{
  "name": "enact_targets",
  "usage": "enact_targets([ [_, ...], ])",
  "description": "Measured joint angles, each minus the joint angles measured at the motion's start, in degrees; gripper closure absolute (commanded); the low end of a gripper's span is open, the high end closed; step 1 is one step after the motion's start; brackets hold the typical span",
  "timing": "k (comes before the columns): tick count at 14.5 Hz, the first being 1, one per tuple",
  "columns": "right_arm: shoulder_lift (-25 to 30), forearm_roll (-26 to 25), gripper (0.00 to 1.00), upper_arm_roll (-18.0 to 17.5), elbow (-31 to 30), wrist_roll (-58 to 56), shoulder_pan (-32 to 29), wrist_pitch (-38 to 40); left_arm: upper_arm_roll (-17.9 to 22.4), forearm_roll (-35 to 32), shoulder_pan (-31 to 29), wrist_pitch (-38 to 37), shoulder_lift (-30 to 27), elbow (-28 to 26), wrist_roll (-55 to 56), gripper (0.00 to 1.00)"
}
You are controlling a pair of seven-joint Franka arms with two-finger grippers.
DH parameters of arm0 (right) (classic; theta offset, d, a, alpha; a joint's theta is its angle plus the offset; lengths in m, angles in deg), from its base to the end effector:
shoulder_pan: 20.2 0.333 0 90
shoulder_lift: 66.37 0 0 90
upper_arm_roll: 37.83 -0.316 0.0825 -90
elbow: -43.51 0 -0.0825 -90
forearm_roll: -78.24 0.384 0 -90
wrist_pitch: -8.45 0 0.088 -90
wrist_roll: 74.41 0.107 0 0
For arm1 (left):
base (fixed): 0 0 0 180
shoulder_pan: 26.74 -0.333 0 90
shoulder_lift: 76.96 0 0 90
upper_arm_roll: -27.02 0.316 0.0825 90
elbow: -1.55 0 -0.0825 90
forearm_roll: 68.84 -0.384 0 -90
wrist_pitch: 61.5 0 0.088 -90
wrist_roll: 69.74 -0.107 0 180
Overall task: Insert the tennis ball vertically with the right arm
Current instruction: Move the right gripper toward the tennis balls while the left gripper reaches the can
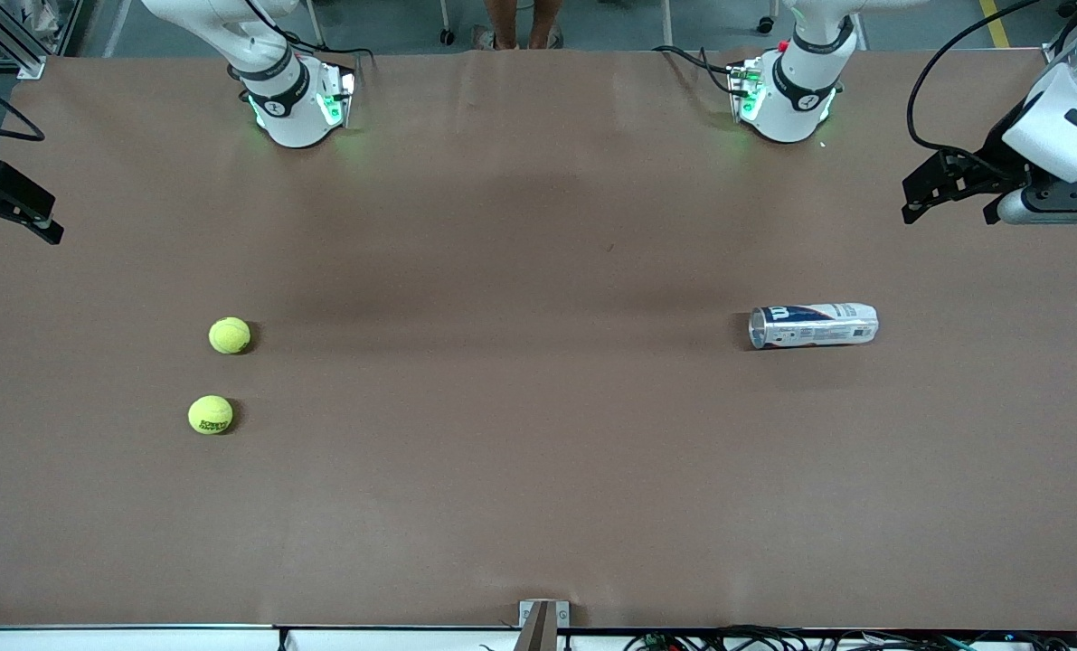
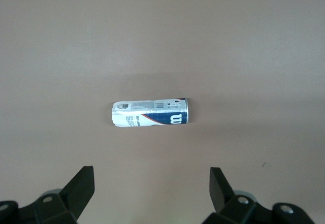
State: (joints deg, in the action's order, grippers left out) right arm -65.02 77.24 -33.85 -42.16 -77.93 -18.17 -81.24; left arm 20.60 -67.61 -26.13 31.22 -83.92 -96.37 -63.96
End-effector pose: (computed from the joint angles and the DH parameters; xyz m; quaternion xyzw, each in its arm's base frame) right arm 0.5462 -0.0210 0.6726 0.9988 0.0132 0.0464 0.0101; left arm 0.5158 -0.0694 0.6281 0.9998 -0.0103 0.0144 0.0056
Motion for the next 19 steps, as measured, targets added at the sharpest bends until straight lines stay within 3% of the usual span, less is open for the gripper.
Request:
enact_targets([
  [13,-0.52,0.0,0.0,0.0,-0.02,0.0,0.0,0.03,-0.51,-0.8,0.24,0.86,4.17,-0.13,3.41,0.0],
  [19,-8.3,-0.03,0.0,0.01,-0.5,0.0,0.0,0.06,-2.54,-6.85,0.25,2.19,4.3,-4.31,8.38,0.0],
])
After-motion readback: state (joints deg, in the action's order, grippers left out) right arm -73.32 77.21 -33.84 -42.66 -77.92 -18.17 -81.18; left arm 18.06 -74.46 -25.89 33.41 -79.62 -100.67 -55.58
